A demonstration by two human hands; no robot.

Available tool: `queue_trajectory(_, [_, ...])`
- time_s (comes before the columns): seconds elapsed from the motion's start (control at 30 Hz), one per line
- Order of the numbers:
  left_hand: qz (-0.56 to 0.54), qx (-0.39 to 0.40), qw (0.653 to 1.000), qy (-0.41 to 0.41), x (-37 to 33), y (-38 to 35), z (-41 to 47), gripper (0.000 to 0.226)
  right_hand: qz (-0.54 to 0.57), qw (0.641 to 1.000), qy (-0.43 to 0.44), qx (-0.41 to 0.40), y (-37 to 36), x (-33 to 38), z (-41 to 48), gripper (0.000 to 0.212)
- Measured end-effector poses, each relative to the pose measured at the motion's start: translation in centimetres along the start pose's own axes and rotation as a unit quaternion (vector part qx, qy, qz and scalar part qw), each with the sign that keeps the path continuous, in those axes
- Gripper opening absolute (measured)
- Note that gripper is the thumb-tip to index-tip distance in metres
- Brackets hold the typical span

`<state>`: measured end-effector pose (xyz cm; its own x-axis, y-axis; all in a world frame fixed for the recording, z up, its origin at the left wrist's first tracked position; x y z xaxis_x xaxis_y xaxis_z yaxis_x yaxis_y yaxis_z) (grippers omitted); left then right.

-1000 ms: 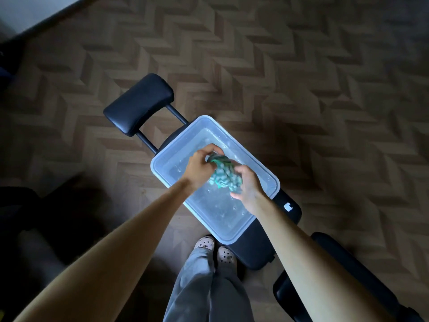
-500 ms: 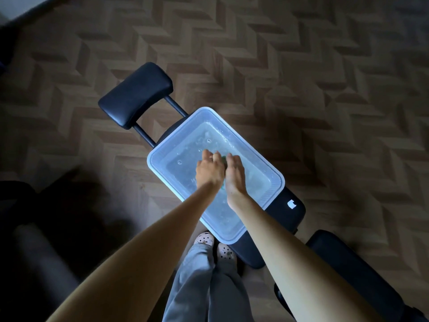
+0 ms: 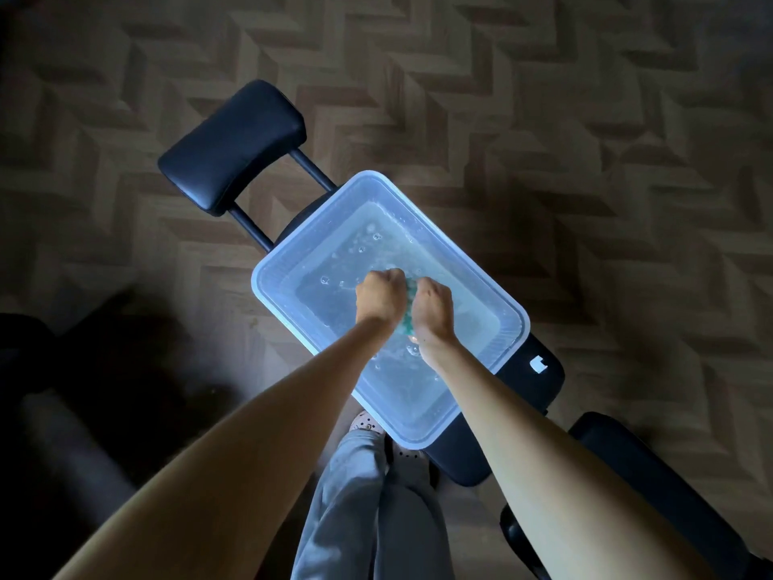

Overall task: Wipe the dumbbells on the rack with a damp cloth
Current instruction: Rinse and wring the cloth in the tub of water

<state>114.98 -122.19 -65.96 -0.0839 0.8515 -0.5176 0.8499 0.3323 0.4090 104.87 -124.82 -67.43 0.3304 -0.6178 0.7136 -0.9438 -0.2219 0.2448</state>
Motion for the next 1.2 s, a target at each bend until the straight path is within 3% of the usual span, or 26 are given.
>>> queue_trajectory(0.2, [-0.04,0.026,0.997,0.065,0.8,-0.9,1.3,0.03,-0.008,0.999,0.031,-0.008,-0.5,0.7,1.0,0.037])
queue_trajectory(0.43, [-0.101,0.097,0.974,0.179,1.8,-2.4,0.6,0.029,-0.058,0.991,0.113,0.051,-0.1,1.8,1.7,0.041])
queue_trajectory(0.5, [-0.099,0.117,0.969,0.195,1.8,-2.4,0.2,0.033,-0.009,0.986,0.162,0.047,-0.3,2.6,1.5,0.043])
queue_trajectory(0.57, [-0.085,0.124,0.969,0.198,1.9,-2.2,0.1,0.035,0.005,0.984,0.146,0.104,-1.4,3.1,1.2,0.034])
queue_trajectory(0.6, [-0.083,0.125,0.97,0.193,1.9,-2.1,0.1,0.037,-0.012,0.979,0.184,0.087,-1.2,3.3,1.2,0.029])
queue_trajectory(0.67, [-0.092,0.129,0.972,0.172,1.5,-1.9,-0.1,0.038,0.015,0.99,0.112,0.081,-1.3,3.1,1.7,0.032])
queue_trajectory(0.7, [-0.106,0.129,0.973,0.161,1.1,-1.8,-0.2,0.039,-0.022,0.994,0.106,0.012,0.1,2.3,2.1,0.032])
queue_trajectory(0.77, [-0.148,0.121,0.974,0.125,0.1,-1.3,-0.2,0.031,0.048,0.998,-0.025,0.022,0.8,-0.2,1.9,0.024])
queue_trajectory(0.87, [-0.125,0.098,0.987,0.011,-1.6,-0.3,-0.5,0.012,0.164,0.982,-0.088,0.026,0.9,-0.5,0.4,0.018])
queue_trajectory(0.93, [-0.034,0.06,0.994,-0.085,-2.1,0.1,-0.6,0.017,0.23,0.963,-0.13,0.044,0.2,-0.4,-0.4,0.023])
queue_trajectory(1.03, [0.096,-0.004,0.982,-0.162,-2.3,0.4,-1.1,0.028,0.246,0.957,-0.131,0.077,-1.0,0.0,-1.0,0.043])
queue_trajectory(1.13, [0.106,-0.018,0.979,-0.175,-3.0,0.3,-1.6,0.028,0.112,0.99,-0.066,0.046,-0.8,-0.1,-0.7,0.049])
queue_trajectory(1.2, [0.107,-0.021,0.979,-0.171,-3.5,0.2,-1.8,0.035,0.094,0.994,-0.051,0.02,-0.6,0.0,-0.5,0.044])
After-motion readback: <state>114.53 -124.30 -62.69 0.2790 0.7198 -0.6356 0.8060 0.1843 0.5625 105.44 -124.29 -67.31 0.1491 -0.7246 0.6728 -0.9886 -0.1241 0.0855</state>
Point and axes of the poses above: each hand's wrist, its own z-axis towards the middle knuckle, its own y-axis out of the back of the hand, x = y × z, the point moved 8 cm from there along z, towards the middle knuckle, and after that the axes turned 5 degrees about y, right-handed, at the moved point
